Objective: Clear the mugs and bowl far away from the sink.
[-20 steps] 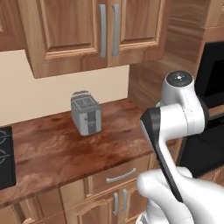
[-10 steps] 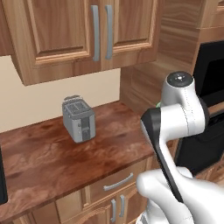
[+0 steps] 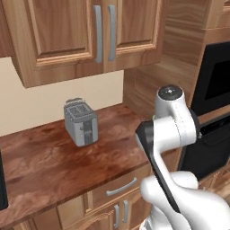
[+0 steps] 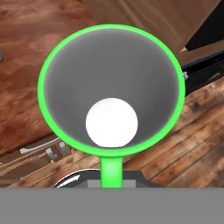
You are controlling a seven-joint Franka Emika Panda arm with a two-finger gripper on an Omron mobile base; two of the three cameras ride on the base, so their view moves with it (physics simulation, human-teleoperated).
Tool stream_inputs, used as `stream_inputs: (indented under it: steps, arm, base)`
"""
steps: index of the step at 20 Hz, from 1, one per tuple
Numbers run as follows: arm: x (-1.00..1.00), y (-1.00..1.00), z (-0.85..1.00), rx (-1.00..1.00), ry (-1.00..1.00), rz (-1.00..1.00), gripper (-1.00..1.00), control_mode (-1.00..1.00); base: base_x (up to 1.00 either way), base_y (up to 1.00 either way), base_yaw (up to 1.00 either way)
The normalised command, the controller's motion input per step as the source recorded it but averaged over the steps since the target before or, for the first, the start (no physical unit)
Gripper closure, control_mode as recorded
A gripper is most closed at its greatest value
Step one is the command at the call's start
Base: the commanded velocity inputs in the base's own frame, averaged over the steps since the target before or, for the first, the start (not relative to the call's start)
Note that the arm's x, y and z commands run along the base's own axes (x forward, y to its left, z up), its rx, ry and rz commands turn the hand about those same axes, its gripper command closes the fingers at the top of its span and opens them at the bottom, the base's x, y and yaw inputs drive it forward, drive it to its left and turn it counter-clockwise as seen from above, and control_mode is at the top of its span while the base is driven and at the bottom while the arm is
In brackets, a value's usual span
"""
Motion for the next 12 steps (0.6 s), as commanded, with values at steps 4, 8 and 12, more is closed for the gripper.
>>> stream_inputs:
  steps: [4, 8, 12]
  arm:
    - [0.1, 0.04, -0.29, 0.0, 0.0, 0.0, 1.0, -1.0]
    - [0.24, 0.01, -0.27, 0.0, 0.0, 0.03, 1.0, -1.0]
    - [0.35, 0.0, -0.25, 0.01, 0.0, 0.09, 1.0, -1.0]
  base:
    - [0.0, 0.0, 0.0]
    - [0.0, 0.0, 0.0]
    - [0.0, 0.0, 0.0]
